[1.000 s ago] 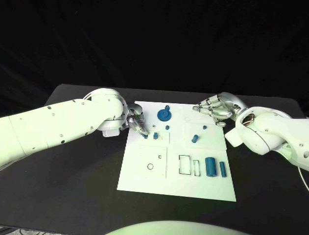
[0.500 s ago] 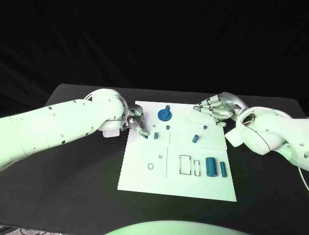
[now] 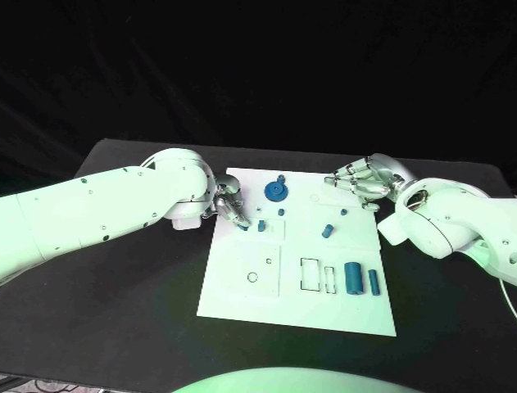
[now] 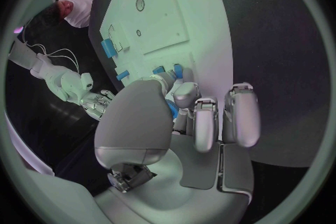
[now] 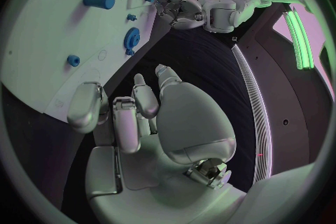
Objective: Assemble the parts on the task board
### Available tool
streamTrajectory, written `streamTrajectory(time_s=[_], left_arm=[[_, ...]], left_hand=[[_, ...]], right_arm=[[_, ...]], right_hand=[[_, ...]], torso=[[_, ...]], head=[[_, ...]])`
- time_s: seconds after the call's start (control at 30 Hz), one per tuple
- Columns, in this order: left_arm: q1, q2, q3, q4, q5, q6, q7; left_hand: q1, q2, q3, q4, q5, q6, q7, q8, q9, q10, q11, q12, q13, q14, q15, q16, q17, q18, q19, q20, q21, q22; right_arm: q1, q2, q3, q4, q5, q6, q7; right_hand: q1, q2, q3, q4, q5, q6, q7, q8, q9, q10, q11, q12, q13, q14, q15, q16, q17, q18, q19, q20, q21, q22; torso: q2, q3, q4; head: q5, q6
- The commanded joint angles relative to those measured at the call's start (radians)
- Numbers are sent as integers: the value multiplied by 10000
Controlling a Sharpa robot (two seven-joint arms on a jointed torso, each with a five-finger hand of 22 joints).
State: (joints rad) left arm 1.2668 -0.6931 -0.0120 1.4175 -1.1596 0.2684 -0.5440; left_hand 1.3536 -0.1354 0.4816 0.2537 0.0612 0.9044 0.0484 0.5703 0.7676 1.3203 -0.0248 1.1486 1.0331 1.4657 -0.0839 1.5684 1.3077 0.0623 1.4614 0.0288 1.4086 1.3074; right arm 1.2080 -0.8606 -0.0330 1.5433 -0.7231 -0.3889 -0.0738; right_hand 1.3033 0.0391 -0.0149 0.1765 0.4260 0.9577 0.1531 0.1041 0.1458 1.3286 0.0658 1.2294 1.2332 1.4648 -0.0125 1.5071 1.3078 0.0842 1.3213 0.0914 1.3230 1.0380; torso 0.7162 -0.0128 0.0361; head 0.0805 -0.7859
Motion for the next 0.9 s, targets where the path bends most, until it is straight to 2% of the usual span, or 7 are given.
streamTrajectory(time_s=[0.03, 0.13, 0.27, 0.53, 0.67, 0.8, 0.9], left_arm=[[-44, -18, -17, 98, -16, 159, -128], [-52, -31, -17, 137, -16, 169, -135], [-57, -15, -17, 145, 1, 105, -143], [-59, 145, -27, 6, 19, -185, -364], [-64, 244, -43, -95, 21, -280, -435], [-72, 295, -50, -162, 22, -239, -510], [-74, 312, -52, -178, 22, -191, -551]], left_hand=[[7, -29, 1416, -1329, 40, 77, -15, 51, 22, 76, -13, 37, 14, 1051, 31, 24, 2631, -167, 190, 13, 71, 1151], [-92, -91, 1482, -1324, 137, 119, -36, 71, 38, 110, -27, 63, 39, 1051, 23, 24, 2631, -170, 199, 10, 81, 1167], [-375, -235, 1594, -1302, 449, 227, -91, 141, 93, 169, -67, 99, 74, 1051, -4, 24, 2631, -178, 221, -10, 105, 1208], [-1135, -285, 1364, -975, 459, 425, -227, 324, 233, 281, -164, 208, 175, 1051, -80, 24, 2631, -208, 295, -70, 208, 1326], [-1293, -286, 1277, -918, 458, 448, -255, 365, 272, 291, -188, 219, 181, 1051, -104, 24, 2631, -208, 298, -93, 206, 1331], [-1362, -280, 1238, -892, 458, 456, -265, 387, 293, 277, -196, 199, 155, 1051, -113, 24, 2631, -202, 288, -104, 184, 1315], [-1402, -278, 1216, -875, 457, 456, -268, 396, 304, 268, -199, 189, 143, 1051, -118, 24, 2631, -200, 284, -109, 177, 1310]], right_arm=[[-15, 3, -1, 2, -22, 83, 104], [-19, 1, -1, 2, -22, 86, 106], [-22, 1, -1, 3, -21, 81, 108], [-24, 17, -1, 23, 29, 90, 104], [-25, 21, -1, 30, 53, 104, 104], [-25, -8, -1, 15, 65, 97, 99], [-25, -20, -1, 7, 67, 94, 98]], right_hand=[[51, 68, -10, -3, 39, -51, -14, -10, 9, -55, -14, 25, 3, 805, 19, -28, 1605, 195, -45, 21, -48, 12], [51, 68, -10, -3, 39, -51, -14, -10, 9, -55, -14, 25, 3, 805, 19, -28, 1605, 195, -45, 21, -48, 12], [51, 68, -10, -3, 39, -51, -14, -10, 9, -55, -14, 25, 3, 805, 19, -28, 1605, 195, -45, 21, -48, 12], [71, 72, -10, -7, 65, -56, -13, -10, 9, -62, -14, 18, -6, 803, 18, -34, 1597, 197, -49, 22, -53, 2], [72, 72, -10, -7, 66, -56, -13, -10, 9, -62, -14, 18, -6, 803, 18, -34, 1597, 197, -50, 22, -53, 2], [143, 85, -8, -3, 364, -71, -8, -11, 11, -87, -12, 2, -27, 801, 19, -40, 1590, 199, -54, 22, -60, -8], [150, 84, -9, 0, 402, -72, -7, -11, 11, -90, -12, 0, -30, 799, 20, -44, 1584, 201, -58, 22, -66, -19]], torso=[[4, 0, -2], [-3, -4, -1], [-2, -6, 1], [2, -5, -16], [7, -6, -12], [6, -6, -14], [0, -2, -14]], head=[[7, 0], [2, -15], [9, -14], [20, 2], [15, 2], [9, -12], [-1, -21]])
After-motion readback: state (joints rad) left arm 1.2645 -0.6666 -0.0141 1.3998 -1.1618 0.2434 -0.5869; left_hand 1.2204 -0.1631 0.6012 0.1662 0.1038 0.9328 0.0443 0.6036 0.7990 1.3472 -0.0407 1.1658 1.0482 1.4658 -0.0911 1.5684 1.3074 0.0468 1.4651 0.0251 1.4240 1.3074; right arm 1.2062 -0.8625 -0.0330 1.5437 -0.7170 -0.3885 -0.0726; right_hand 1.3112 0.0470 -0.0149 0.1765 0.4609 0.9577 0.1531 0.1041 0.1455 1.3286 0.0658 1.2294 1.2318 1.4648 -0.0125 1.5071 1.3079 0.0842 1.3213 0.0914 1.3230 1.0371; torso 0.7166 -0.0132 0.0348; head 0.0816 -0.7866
